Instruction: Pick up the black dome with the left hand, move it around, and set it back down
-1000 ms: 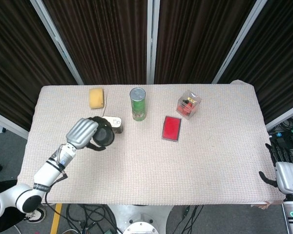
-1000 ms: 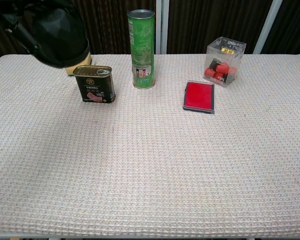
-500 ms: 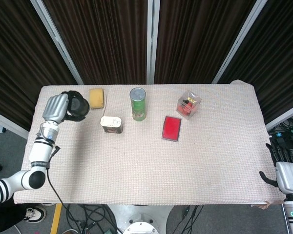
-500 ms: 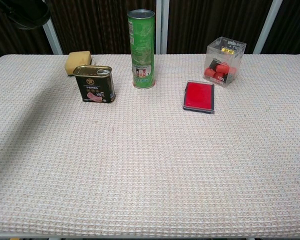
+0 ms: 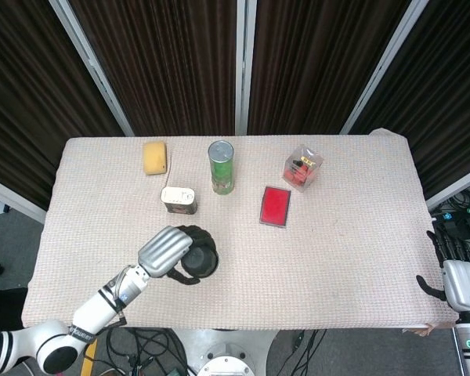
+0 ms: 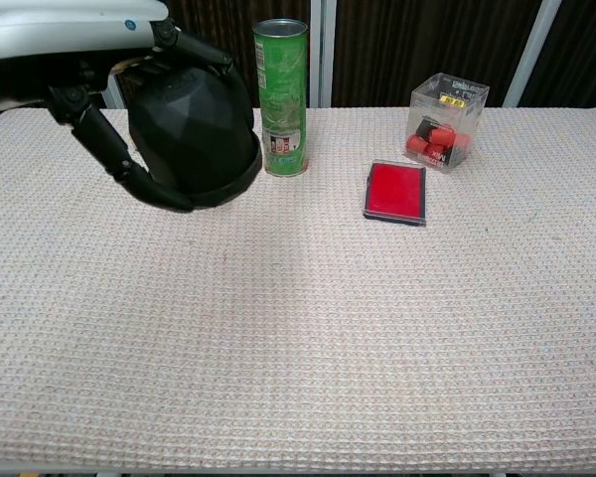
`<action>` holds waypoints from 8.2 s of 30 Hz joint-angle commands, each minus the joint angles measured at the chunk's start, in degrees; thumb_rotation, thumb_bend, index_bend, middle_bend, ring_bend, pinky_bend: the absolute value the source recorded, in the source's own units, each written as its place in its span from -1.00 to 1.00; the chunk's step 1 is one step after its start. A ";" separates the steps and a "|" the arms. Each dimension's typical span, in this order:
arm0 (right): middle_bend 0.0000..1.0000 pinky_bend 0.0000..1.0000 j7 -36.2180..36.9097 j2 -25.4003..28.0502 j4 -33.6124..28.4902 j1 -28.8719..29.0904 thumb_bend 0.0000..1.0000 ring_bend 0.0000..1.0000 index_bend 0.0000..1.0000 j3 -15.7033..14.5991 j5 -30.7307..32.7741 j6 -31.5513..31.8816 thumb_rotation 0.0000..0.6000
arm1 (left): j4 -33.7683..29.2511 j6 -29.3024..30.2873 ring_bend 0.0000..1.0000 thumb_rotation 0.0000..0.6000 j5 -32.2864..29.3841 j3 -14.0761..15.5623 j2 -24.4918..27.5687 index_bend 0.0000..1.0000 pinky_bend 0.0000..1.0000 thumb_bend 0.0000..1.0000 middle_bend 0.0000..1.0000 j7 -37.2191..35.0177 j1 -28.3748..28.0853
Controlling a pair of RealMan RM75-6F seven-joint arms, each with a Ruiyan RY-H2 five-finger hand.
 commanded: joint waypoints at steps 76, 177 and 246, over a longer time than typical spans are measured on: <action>-1.00 -1.00 0.07 -1.22 1.79 0.65 -0.67 -1.00 -1.00 -0.14 1.16 -2.61 1.00 | 35.87 -7.64 -0.42 1.00 -26.91 -8.76 -5.73 -0.33 -0.20 -0.60 -0.09 -6.59 -4.94; -1.00 -1.00 0.27 0.26 -0.83 -0.15 -0.64 -1.00 -1.00 -0.39 -2.79 2.93 1.00 | 38.54 1.78 -0.42 1.00 -6.00 1.73 -26.45 -0.32 -0.23 -0.60 -0.08 -9.00 4.27; -1.00 -1.00 1.09 -0.14 -0.25 0.03 -0.64 -1.00 -1.00 -0.37 -2.28 2.55 1.00 | 42.46 1.48 -0.62 1.00 -1.65 1.21 -27.72 -0.49 -0.45 -0.74 -0.25 -11.56 6.55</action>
